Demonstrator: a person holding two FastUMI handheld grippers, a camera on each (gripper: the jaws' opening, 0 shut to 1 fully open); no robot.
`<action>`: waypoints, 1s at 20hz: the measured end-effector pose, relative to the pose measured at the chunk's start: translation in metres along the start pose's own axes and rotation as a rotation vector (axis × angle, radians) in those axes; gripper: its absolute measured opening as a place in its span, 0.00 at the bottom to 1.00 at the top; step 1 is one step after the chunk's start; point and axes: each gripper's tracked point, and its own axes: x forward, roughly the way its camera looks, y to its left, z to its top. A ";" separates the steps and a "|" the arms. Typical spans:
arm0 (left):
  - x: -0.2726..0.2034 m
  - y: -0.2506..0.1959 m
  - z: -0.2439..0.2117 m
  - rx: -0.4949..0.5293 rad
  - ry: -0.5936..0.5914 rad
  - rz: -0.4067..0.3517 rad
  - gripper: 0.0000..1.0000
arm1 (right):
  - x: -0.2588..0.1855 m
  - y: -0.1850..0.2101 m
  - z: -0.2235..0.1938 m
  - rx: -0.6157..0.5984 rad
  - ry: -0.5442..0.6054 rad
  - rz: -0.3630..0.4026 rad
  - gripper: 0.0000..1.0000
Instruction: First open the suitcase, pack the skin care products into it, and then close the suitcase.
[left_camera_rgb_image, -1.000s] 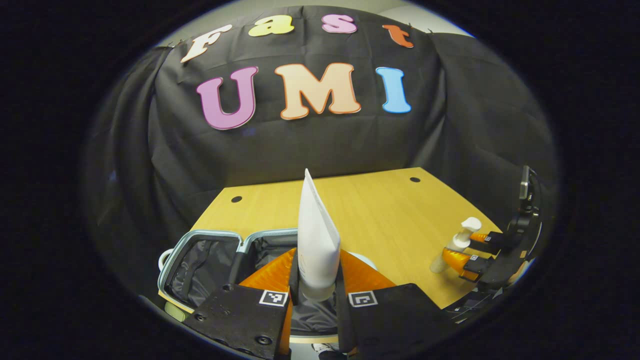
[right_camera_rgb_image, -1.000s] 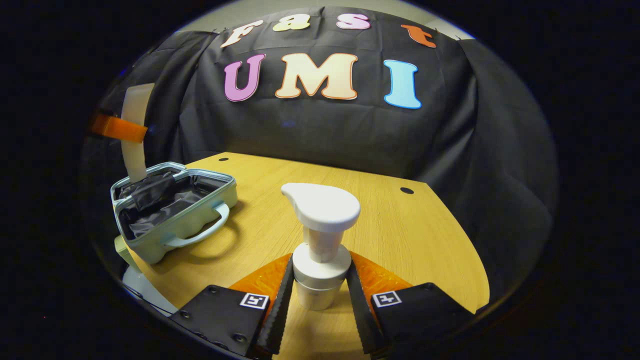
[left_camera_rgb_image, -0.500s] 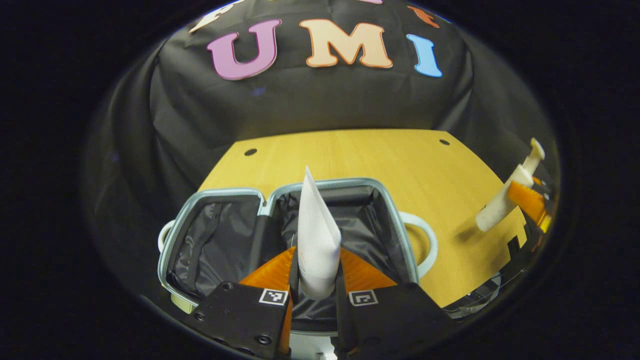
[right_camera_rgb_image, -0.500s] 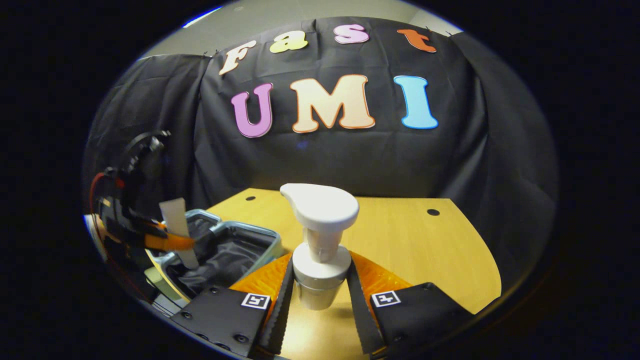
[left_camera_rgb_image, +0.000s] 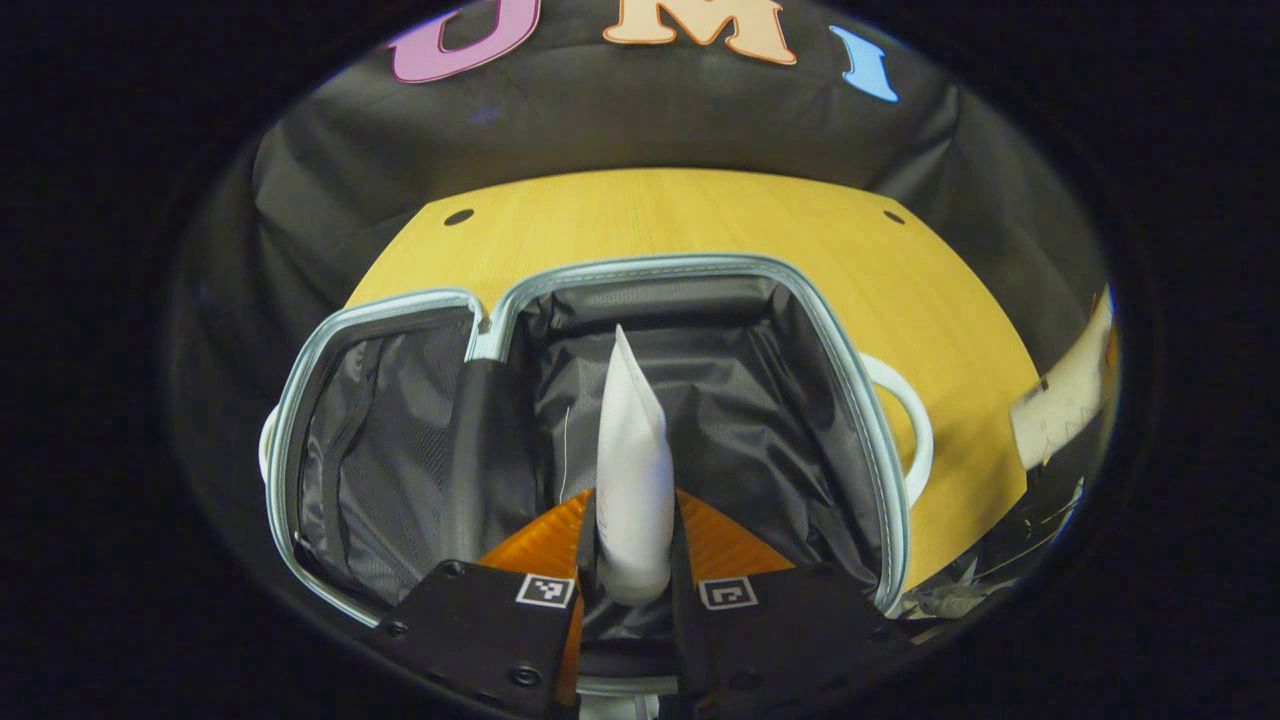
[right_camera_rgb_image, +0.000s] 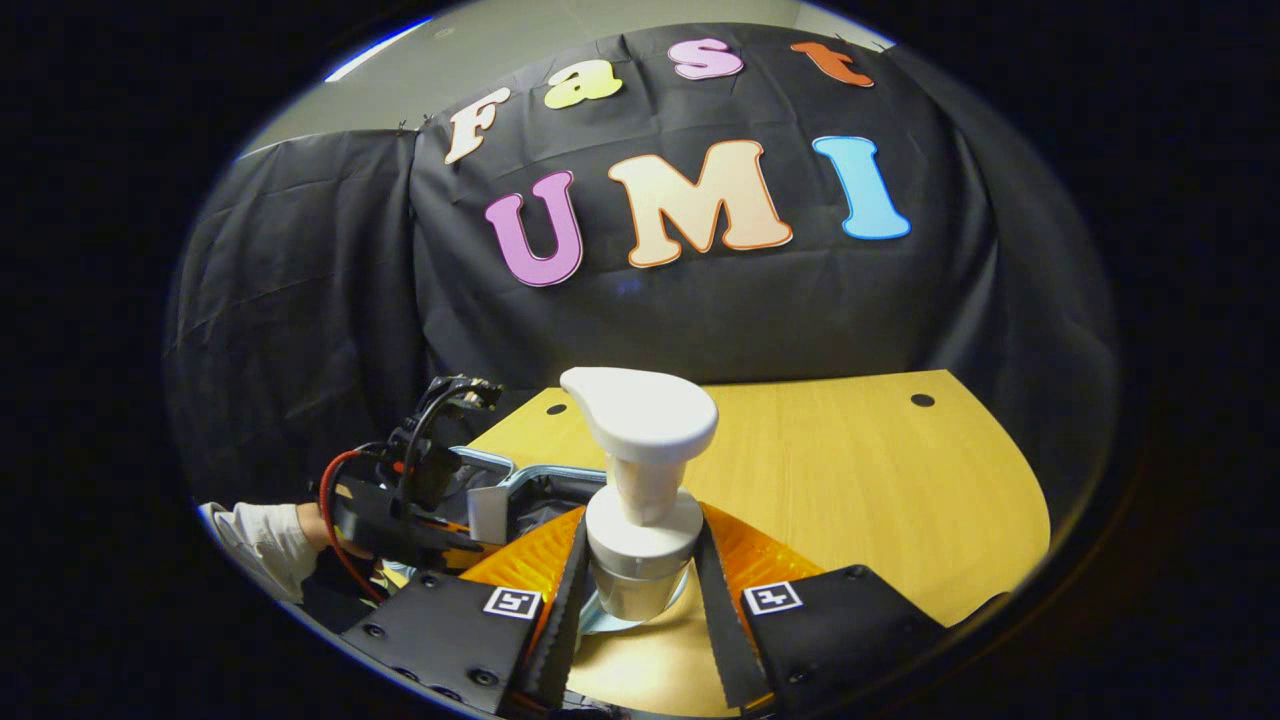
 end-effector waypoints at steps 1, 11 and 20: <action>0.003 0.000 0.001 -0.003 0.001 -0.013 0.32 | 0.002 0.007 -0.001 -0.004 0.007 0.006 0.59; -0.051 0.048 0.044 -0.048 -0.227 -0.043 0.89 | 0.059 0.066 -0.058 -0.008 0.162 0.047 0.57; -0.090 0.172 0.011 -0.237 -0.264 0.115 0.92 | 0.092 0.095 -0.123 -0.050 0.316 0.047 0.57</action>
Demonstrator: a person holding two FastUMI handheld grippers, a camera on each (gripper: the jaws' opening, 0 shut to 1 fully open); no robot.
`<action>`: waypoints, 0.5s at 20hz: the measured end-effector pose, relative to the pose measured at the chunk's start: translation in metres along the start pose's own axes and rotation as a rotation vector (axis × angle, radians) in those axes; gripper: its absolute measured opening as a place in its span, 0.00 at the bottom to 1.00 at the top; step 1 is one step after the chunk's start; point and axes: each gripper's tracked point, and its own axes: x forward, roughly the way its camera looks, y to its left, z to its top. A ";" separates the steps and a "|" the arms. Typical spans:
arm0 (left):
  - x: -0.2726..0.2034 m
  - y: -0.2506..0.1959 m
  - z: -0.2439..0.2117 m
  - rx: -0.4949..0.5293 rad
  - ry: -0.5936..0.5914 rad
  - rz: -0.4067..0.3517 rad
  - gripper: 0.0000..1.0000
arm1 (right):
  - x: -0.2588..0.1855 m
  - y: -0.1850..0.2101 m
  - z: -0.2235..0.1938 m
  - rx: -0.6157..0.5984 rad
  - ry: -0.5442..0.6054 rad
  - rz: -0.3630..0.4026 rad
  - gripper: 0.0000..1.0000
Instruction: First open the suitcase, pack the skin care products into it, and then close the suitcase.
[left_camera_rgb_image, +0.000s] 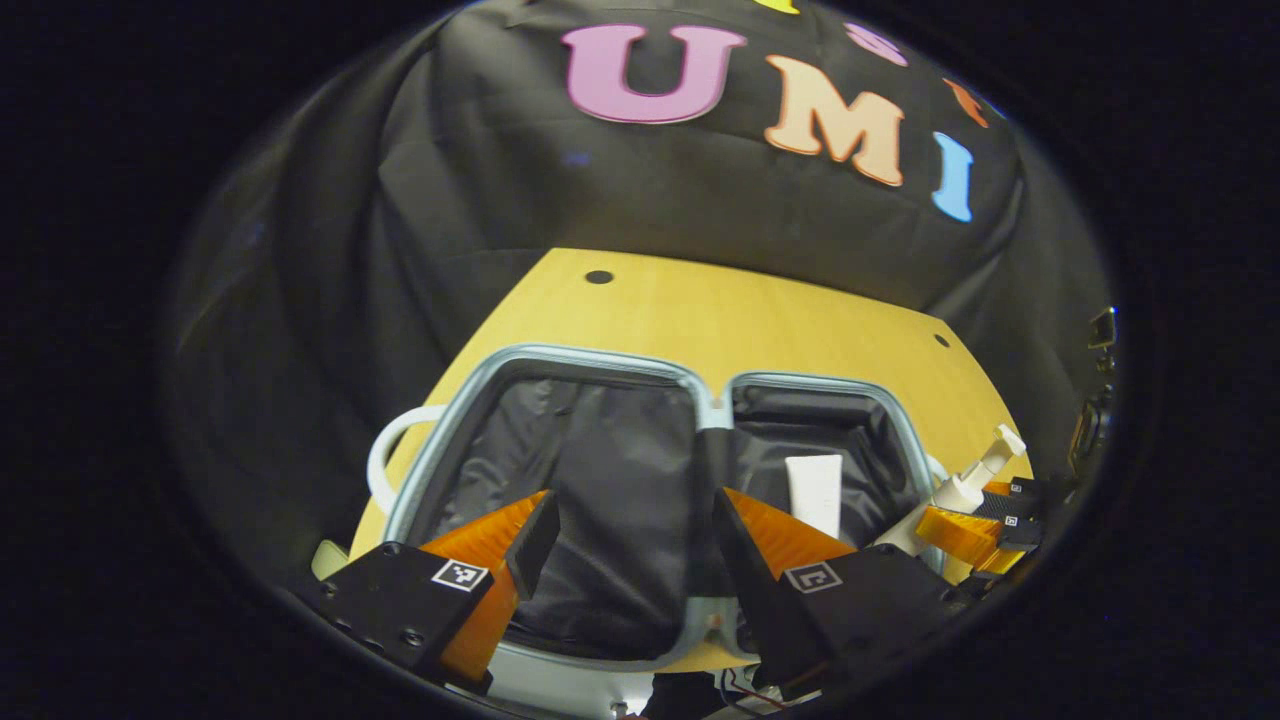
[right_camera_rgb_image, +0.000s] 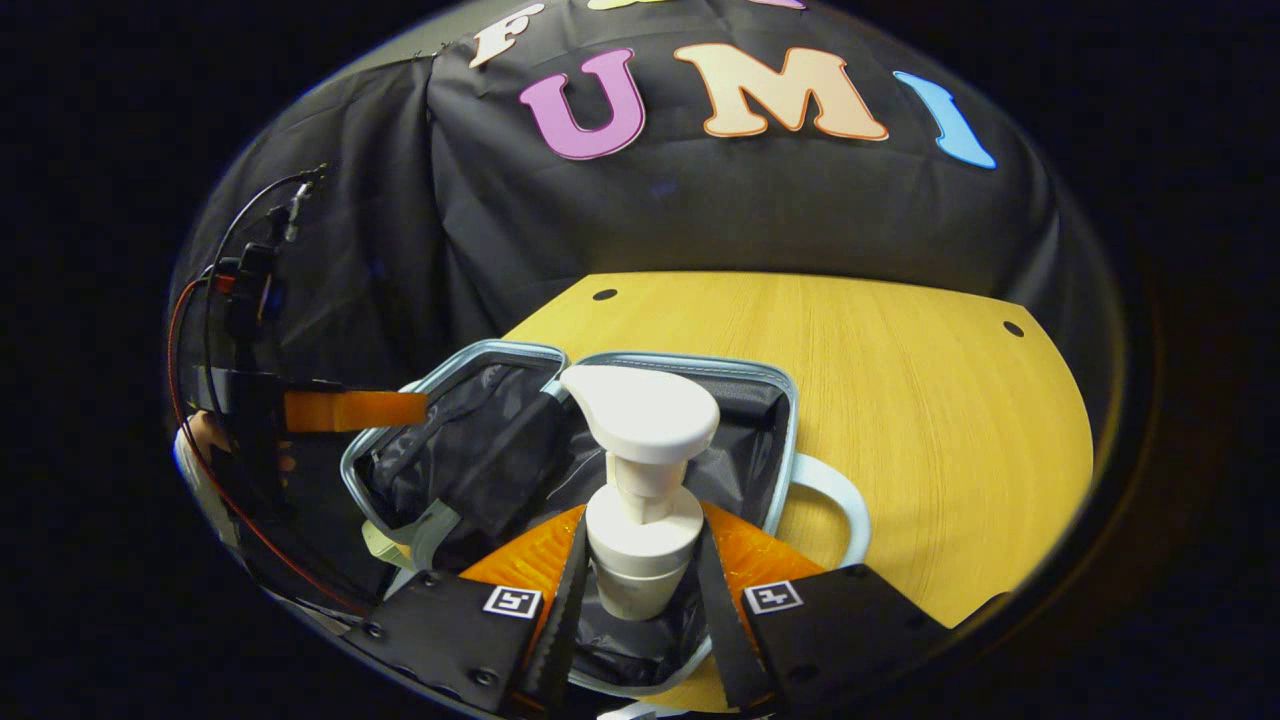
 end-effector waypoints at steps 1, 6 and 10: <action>-0.004 0.013 -0.001 -0.022 -0.002 0.018 0.94 | 0.004 -0.001 -0.002 0.001 0.011 -0.011 0.59; -0.014 0.076 -0.012 -0.116 0.007 0.107 0.92 | 0.025 -0.006 0.003 0.009 0.028 -0.064 0.63; -0.012 0.122 -0.004 -0.145 -0.011 0.165 0.92 | 0.029 -0.009 0.004 0.028 0.036 -0.088 0.85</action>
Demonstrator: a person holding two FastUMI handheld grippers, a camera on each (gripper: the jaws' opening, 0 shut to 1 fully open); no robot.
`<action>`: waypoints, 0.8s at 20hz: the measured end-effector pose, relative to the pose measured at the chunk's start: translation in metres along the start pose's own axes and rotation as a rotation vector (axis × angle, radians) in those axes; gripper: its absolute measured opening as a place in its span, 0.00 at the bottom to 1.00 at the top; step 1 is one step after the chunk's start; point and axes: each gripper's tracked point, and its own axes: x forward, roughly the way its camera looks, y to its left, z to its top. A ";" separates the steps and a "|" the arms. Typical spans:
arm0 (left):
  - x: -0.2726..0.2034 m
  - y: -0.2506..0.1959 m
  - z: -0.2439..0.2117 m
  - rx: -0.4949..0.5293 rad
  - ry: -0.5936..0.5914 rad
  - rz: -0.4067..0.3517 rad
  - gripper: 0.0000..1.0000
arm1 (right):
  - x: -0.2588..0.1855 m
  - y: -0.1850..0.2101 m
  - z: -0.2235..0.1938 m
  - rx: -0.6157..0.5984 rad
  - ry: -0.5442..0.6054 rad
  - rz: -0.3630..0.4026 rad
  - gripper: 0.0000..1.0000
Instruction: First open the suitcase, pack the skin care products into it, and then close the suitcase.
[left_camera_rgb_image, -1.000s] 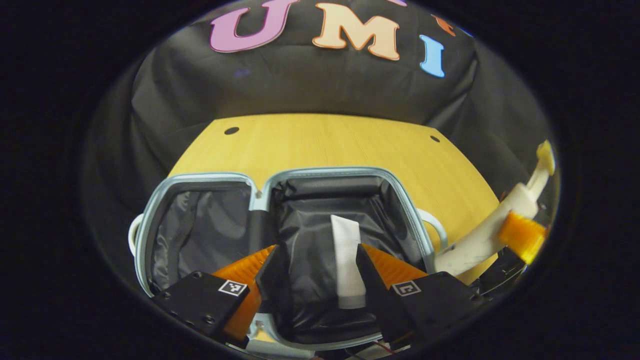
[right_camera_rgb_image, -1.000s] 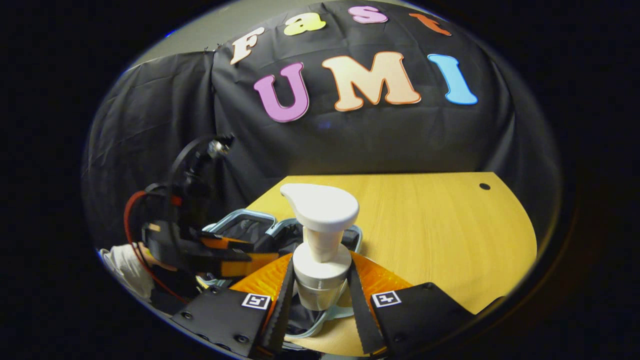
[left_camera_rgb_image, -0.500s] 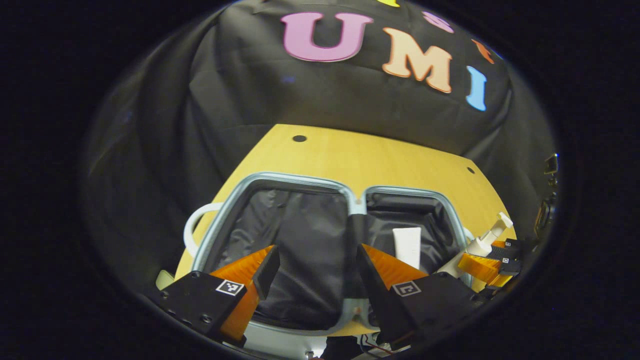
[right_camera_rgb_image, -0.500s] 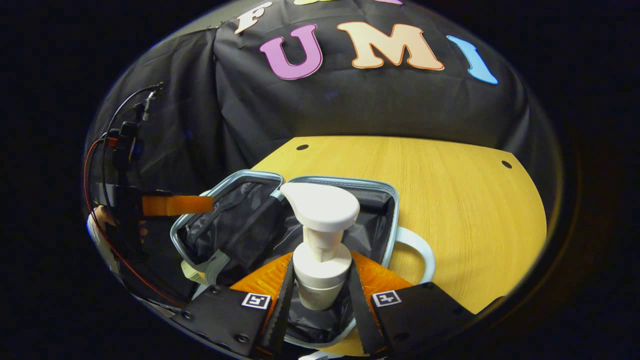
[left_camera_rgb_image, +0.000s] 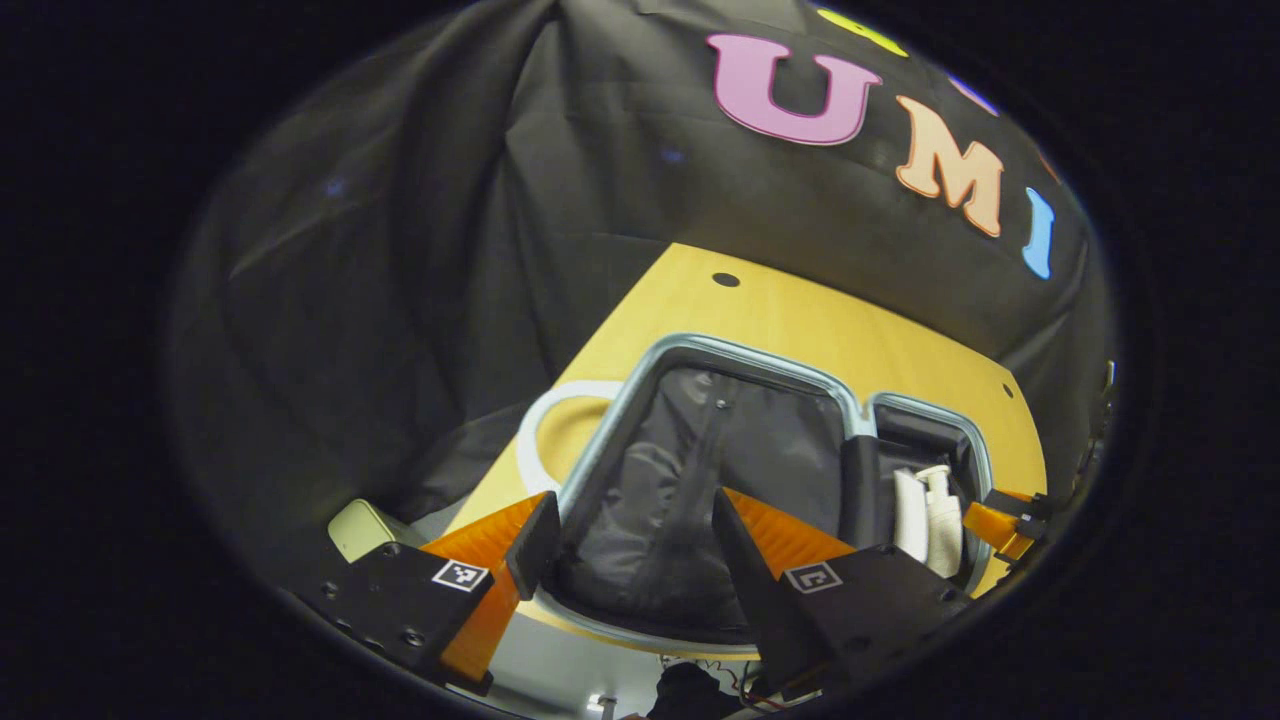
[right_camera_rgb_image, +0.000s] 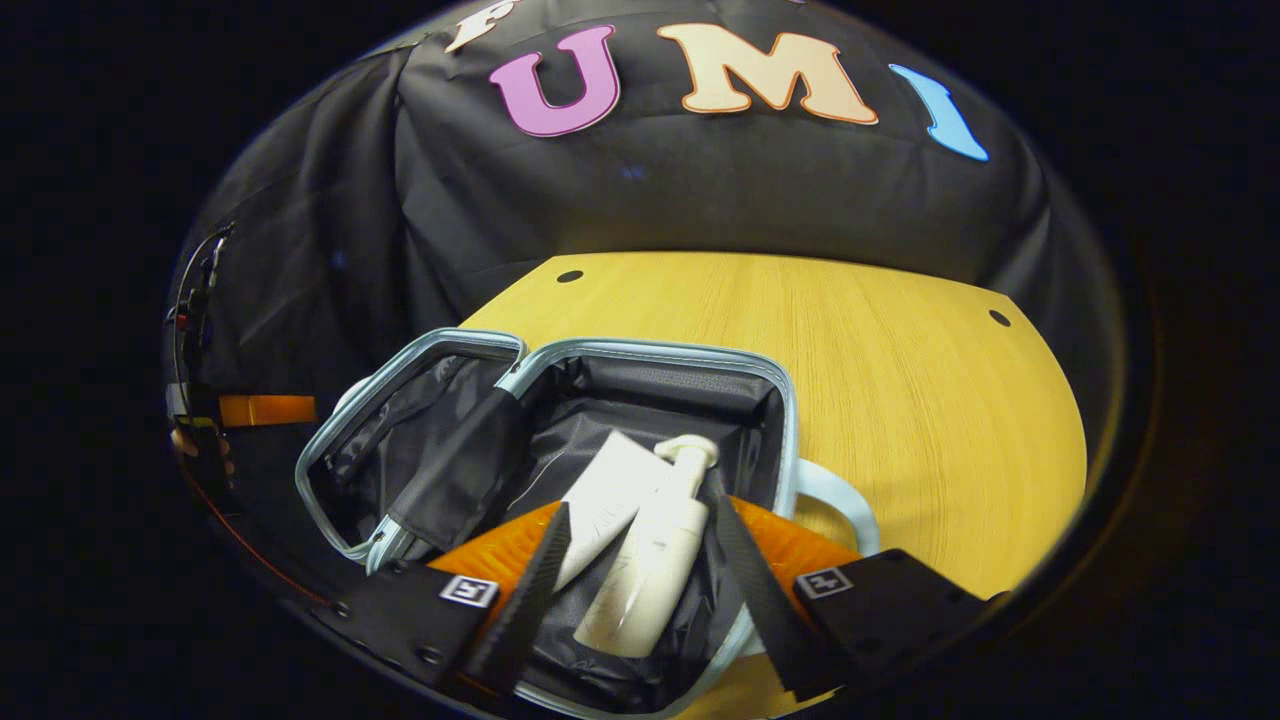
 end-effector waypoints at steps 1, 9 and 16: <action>0.005 0.008 0.005 -0.004 -0.001 0.006 0.92 | -0.003 0.002 0.001 0.006 0.000 0.002 1.00; 0.071 0.057 0.020 -0.008 0.075 0.051 0.92 | -0.033 -0.006 0.048 0.026 -0.115 -0.036 0.94; 0.126 0.080 0.006 -0.028 0.193 0.057 0.91 | -0.051 -0.035 0.067 0.038 -0.173 -0.130 0.94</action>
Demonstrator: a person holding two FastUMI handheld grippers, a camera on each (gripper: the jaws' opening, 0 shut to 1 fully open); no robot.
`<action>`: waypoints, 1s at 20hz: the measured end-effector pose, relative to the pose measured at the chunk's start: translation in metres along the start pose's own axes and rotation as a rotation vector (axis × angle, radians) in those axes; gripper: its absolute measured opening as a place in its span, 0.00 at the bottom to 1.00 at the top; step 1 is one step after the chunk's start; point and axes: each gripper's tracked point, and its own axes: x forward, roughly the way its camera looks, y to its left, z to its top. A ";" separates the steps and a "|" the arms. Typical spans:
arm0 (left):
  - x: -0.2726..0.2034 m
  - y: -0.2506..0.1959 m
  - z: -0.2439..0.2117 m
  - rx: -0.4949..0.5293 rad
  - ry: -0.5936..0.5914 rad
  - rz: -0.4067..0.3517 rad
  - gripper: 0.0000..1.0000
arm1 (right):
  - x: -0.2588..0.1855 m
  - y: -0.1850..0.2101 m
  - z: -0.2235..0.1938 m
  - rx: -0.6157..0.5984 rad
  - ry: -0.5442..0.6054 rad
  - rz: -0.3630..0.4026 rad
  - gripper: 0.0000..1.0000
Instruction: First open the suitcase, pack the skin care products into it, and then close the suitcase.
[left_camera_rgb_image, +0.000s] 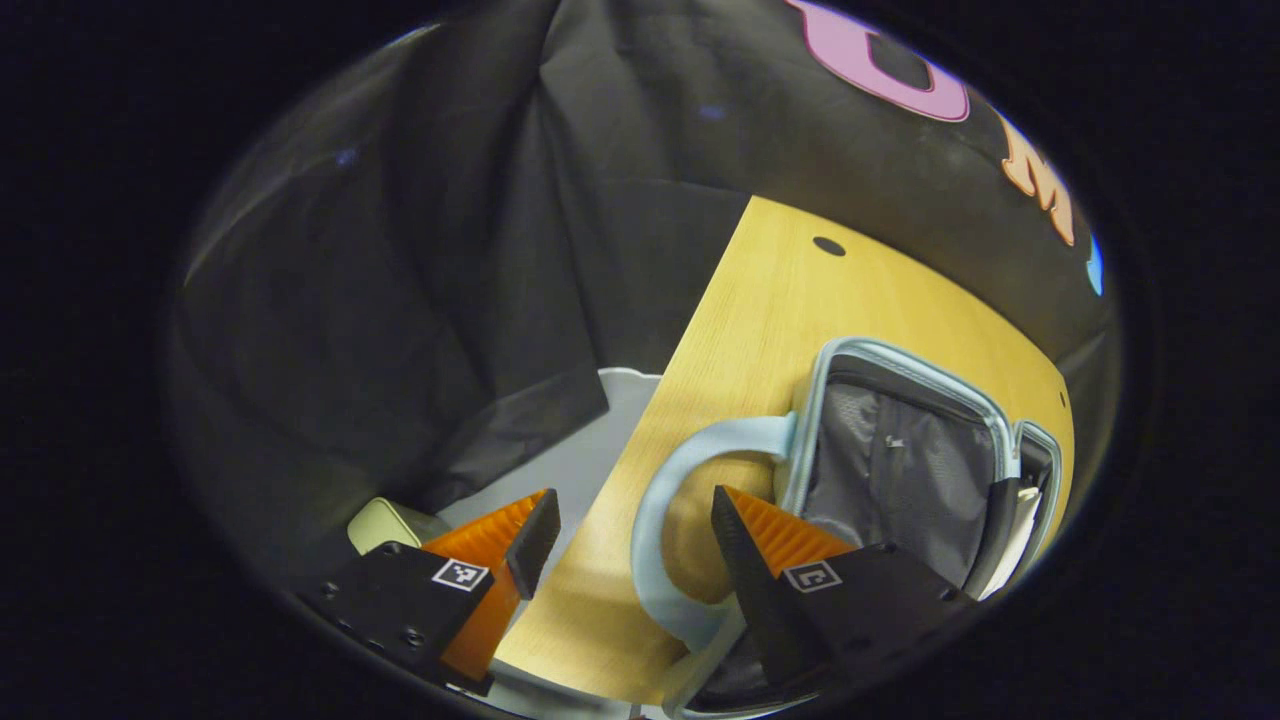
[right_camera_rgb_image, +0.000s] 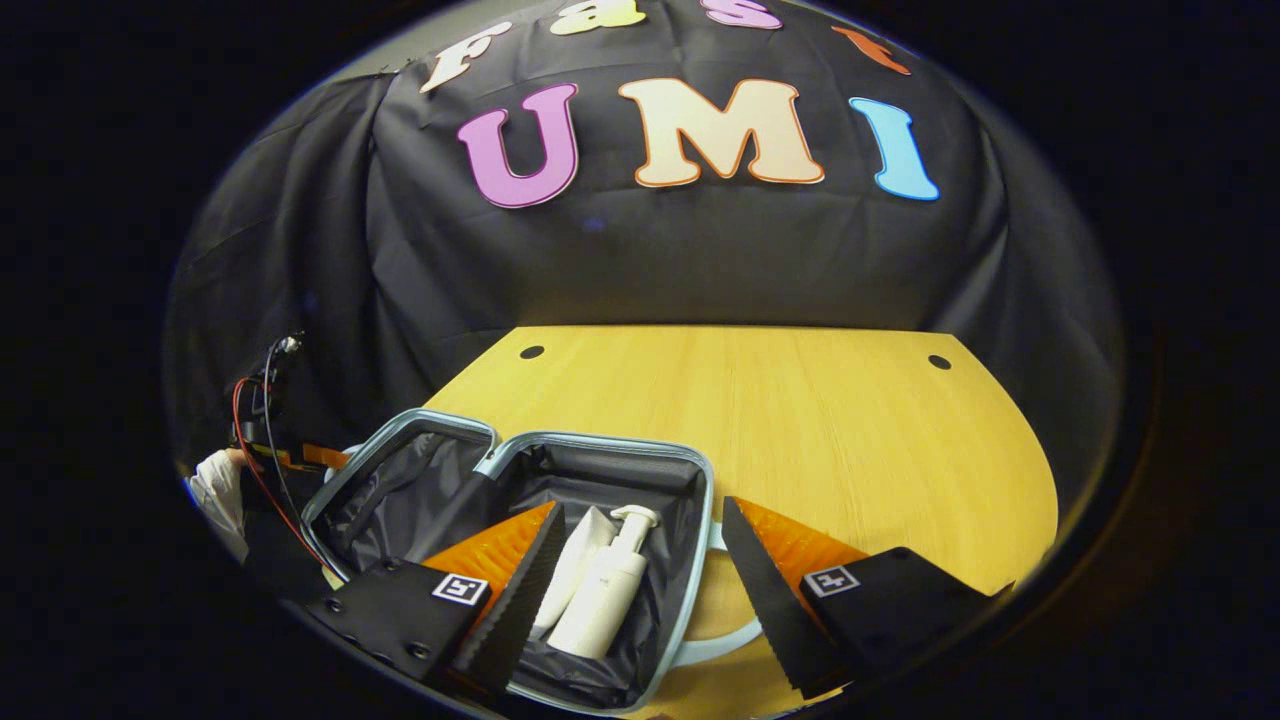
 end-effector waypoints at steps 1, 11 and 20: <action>0.003 0.002 0.000 -0.007 0.015 -0.006 0.87 | -0.002 -0.004 0.000 0.003 0.001 -0.010 0.94; -0.024 -0.018 0.009 0.067 0.015 0.003 0.01 | -0.016 -0.022 0.012 -0.017 -0.059 -0.017 0.94; -0.151 -0.077 0.071 0.205 -0.195 -0.006 0.00 | -0.045 -0.042 0.024 -0.041 -0.132 0.043 0.98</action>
